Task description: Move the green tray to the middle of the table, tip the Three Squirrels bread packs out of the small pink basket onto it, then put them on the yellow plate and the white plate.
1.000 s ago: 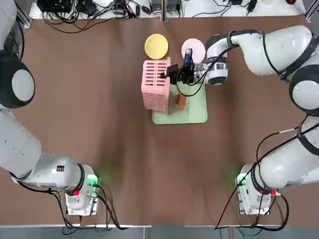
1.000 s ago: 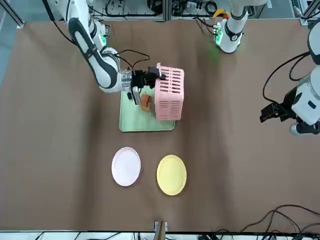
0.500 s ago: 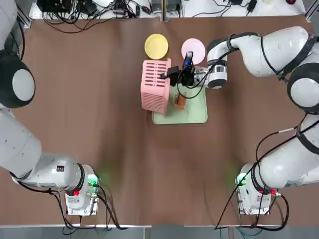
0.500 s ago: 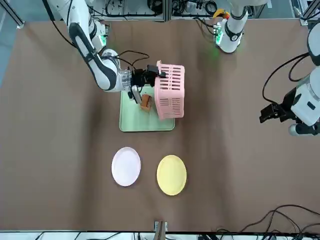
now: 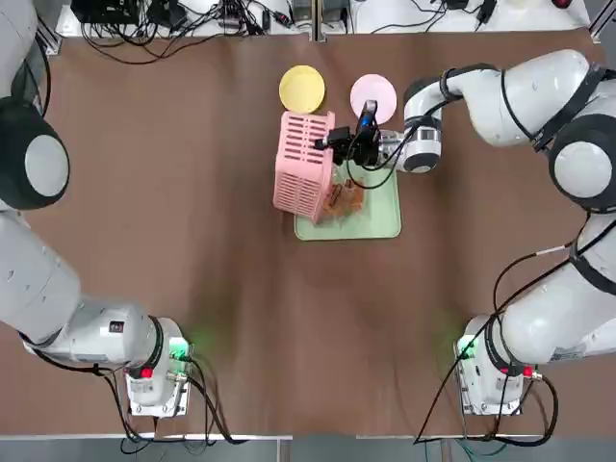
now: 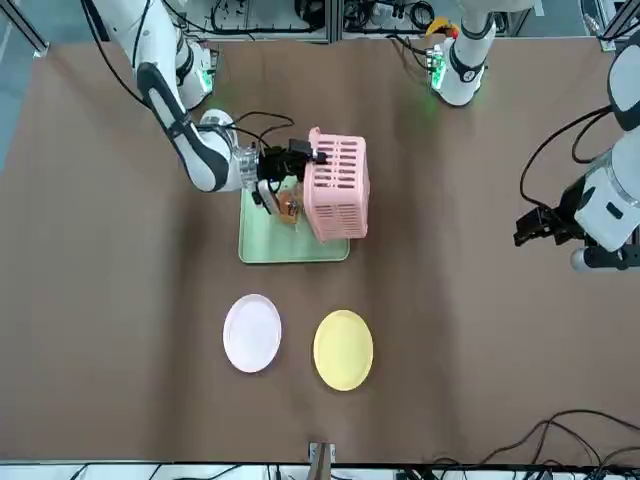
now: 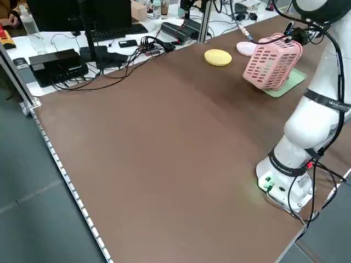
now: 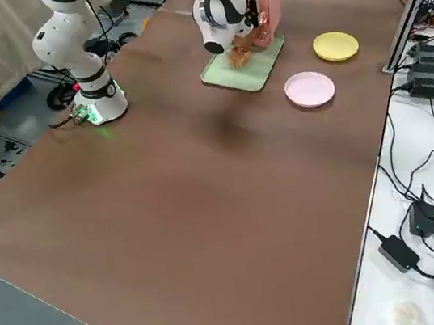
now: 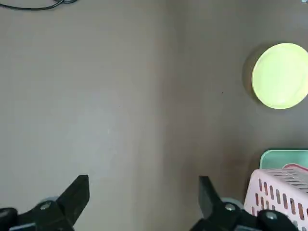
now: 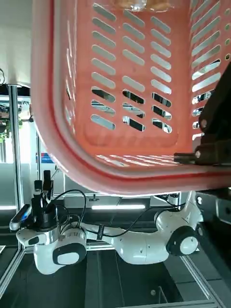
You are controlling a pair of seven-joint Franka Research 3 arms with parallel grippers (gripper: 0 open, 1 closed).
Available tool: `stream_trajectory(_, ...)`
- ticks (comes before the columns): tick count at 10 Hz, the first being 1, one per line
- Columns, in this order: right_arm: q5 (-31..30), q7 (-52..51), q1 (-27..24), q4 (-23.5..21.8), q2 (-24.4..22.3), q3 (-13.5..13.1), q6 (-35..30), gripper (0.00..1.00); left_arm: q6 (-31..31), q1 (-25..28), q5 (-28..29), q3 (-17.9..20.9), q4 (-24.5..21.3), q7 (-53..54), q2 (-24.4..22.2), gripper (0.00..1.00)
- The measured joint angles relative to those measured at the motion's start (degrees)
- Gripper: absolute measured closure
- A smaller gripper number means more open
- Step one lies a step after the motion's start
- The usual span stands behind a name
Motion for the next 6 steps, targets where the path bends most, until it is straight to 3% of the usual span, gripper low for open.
stream_trajectory(2, -0.4, 0.0, 0.0, 0.0, 0.1, -1.0, -1.1, 0.93, 0.2, 0.0, 0.0, 0.0, 0.0, 0.0, 0.4, 0.0)
stream_trajectory(6, -5.4, -0.2, -0.6, 0.0, 0.9, -6.1, -6.7, 0.93, 1.0, -1.4, 0.1, 0.0, 0.0, 0.0, 1.1, 0.0)
